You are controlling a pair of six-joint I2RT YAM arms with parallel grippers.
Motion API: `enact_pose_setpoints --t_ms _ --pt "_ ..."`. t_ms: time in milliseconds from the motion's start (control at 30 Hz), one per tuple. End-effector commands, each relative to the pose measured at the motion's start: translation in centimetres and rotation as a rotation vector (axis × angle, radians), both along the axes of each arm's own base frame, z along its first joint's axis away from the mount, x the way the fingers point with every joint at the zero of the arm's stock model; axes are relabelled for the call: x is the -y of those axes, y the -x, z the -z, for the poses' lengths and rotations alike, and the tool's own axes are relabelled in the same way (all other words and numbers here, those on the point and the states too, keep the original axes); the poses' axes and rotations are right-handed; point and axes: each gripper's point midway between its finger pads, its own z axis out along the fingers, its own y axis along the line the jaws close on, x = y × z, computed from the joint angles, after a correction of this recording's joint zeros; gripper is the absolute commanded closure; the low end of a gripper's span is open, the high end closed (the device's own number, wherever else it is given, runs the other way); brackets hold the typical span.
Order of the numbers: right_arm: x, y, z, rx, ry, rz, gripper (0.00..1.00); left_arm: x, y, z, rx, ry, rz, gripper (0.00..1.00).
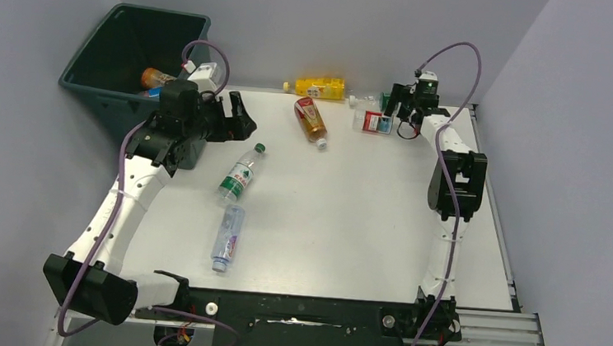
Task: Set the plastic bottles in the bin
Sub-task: Adjust the plastic bottle at the center of the board.
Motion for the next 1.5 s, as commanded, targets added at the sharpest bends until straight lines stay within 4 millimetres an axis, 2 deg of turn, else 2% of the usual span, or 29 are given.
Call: enact_pose_setpoints --t_ms 0,33,67,167,233,367,567,800,1133,1333,1467 --pt "-0.3 -2.7 -3.1 0.126 0.018 -0.041 0.01 0.2 -1.4 -0.4 0.031 -0.02 0.008 0.14" --pt "-0.4 -2.8 -2.6 0.122 0.017 -0.048 0.01 0.3 -1.5 -0.3 0.029 -0.024 0.008 0.14" --pt "-0.5 -3.3 -3.2 0.141 0.015 -0.056 0.01 0.2 -1.7 -0.2 0.025 -0.027 0.007 0.14" --pt "-1.1 -3.4 -3.2 0.155 0.009 -0.093 0.01 0.4 -1.9 0.3 0.013 -0.033 0.009 0.14" --pt "-1.6 -2.7 -1.9 0.142 0.001 -0.127 0.01 0.6 -1.9 0.4 0.011 -0.031 0.013 0.14" --pt "-2.5 -1.0 -1.5 0.139 -0.02 -0.178 0.0 1.3 -1.7 0.7 0.007 -0.027 0.018 0.14" --pt "-3.1 2.8 -1.2 0.109 -0.02 -0.201 0.01 2.5 -0.9 0.7 0.004 -0.02 0.034 0.14" --pt "-4.6 7.9 -2.0 0.083 0.006 -0.213 0.01 3.7 0.7 0.5 0.005 -0.007 0.052 0.14" --pt "-4.0 14.0 -5.9 0.017 -0.014 -0.089 0.0 6.9 4.2 1.4 -0.015 0.018 0.111 0.14" --pt "-2.6 19.6 -4.5 -0.157 -0.069 0.135 0.02 8.6 5.9 2.3 -0.03 0.024 0.145 0.14" --pt "-3.5 22.7 -4.2 -0.201 -0.115 0.188 0.02 8.9 6.2 2.7 -0.038 0.01 0.154 0.14"
